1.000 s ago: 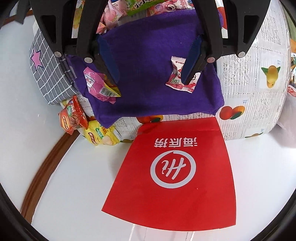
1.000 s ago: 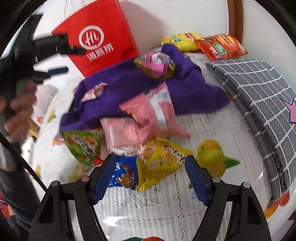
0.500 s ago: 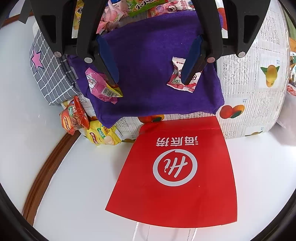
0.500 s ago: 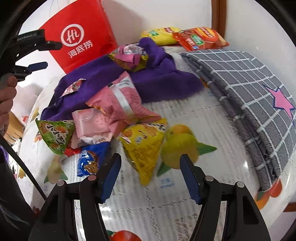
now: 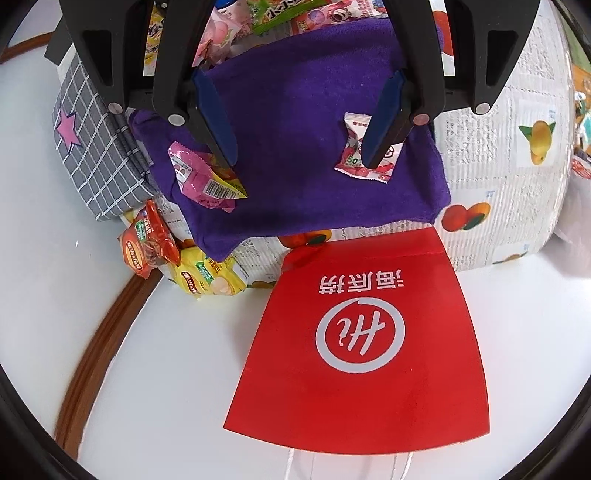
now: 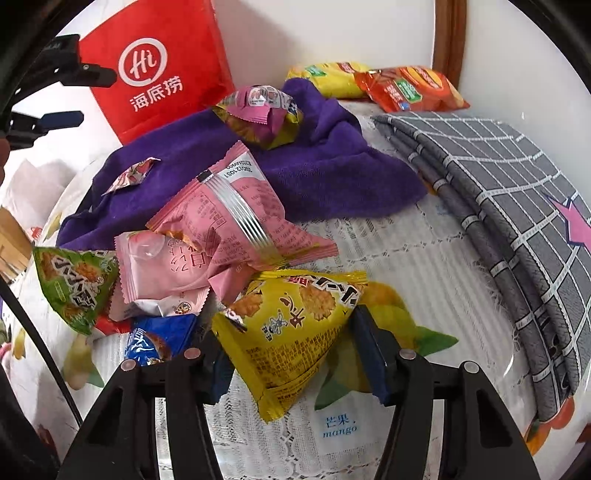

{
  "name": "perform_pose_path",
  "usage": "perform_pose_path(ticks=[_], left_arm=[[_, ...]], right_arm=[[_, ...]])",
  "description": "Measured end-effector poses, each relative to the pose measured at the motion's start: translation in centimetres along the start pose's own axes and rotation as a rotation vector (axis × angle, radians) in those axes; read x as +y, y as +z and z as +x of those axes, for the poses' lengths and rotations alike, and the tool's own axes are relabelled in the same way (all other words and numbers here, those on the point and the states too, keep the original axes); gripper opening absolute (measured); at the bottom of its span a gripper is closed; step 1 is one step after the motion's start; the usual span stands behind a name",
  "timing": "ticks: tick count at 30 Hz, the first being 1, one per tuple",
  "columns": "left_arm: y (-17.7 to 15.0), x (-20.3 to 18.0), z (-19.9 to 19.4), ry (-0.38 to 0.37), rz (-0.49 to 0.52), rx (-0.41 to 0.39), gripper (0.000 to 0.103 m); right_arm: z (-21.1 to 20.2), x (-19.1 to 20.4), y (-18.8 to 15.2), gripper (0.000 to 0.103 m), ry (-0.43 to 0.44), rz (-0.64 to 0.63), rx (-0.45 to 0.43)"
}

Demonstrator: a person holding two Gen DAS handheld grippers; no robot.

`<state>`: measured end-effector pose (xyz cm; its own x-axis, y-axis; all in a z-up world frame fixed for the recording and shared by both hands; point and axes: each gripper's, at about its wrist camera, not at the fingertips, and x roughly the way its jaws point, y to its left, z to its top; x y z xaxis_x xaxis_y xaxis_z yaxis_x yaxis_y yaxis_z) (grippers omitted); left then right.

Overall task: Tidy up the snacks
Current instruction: 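Close right tool on yellow triangular bag while left tool grasps green bag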

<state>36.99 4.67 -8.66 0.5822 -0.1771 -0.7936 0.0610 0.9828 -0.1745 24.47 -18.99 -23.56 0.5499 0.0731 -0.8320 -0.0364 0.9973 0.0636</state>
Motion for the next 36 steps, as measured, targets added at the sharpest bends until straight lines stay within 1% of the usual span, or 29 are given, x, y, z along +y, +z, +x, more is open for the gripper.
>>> perform_pose_path(ticks=[2, 5, 9, 11, 14, 15, 17, 21, 24, 29, 32, 34, 36], left_arm=[[0.0, 0.1, -0.4, 0.016, -0.004, -0.012, 0.067], [0.1, 0.2, -0.8, 0.006, -0.01, -0.012, 0.067], [0.0, 0.5, -1.6, 0.03, -0.025, -0.029, 0.067], [-0.3, 0.7, -2.1, 0.033, -0.03, -0.035, 0.067], [-1.1, 0.9, -3.0, 0.041, -0.04, -0.042, 0.067], [-1.5, 1.0, -3.3, 0.046, -0.042, -0.043, 0.067], [-2.6, 1.1, -3.8, 0.052, -0.046, -0.037, 0.067], [-5.3, 0.9, -4.3, 0.041, -0.048, -0.008, 0.067], [-7.2, 0.4, -4.3, 0.041, -0.05, 0.023, 0.067], [-10.0, -0.6, -4.4, 0.013, -0.057, 0.054, 0.067], [-11.3, -1.1, -4.3, -0.03, -0.075, 0.065, 0.067], [-12.1, -1.5, -3.9, -0.033, -0.086, 0.081, 0.067], [-12.8, -1.9, -3.5, -0.032, -0.092, 0.098, 0.067]], right_arm=[[-0.1, -0.1, -0.4, 0.058, 0.004, -0.009, -0.036], [-0.2, -0.2, -1.0, 0.058, 0.004, -0.012, -0.082], [-0.3, -0.7, -0.8, 0.058, 0.029, 0.009, -0.083], [-0.2, -0.3, -0.7, 0.058, 0.011, -0.004, -0.079], [0.1, 0.8, -0.7, 0.058, -0.05, -0.058, -0.066], [0.2, 1.0, -0.7, 0.058, -0.061, -0.069, -0.065], [0.1, 0.7, -0.7, 0.058, -0.045, -0.057, -0.067], [-0.2, -0.3, -0.8, 0.05, -0.01, -0.018, -0.077], [-0.6, -1.0, -1.1, 0.048, 0.016, 0.013, -0.085], [-1.6, -2.4, -2.2, 0.047, -0.007, 0.022, -0.092], [-2.0, -4.0, -2.7, 0.047, 0.032, 0.074, -0.102], [-2.0, -4.6, -2.7, 0.047, 0.06, 0.098, -0.105], [-2.0, -4.5, -2.7, 0.047, 0.052, 0.09, -0.103]])
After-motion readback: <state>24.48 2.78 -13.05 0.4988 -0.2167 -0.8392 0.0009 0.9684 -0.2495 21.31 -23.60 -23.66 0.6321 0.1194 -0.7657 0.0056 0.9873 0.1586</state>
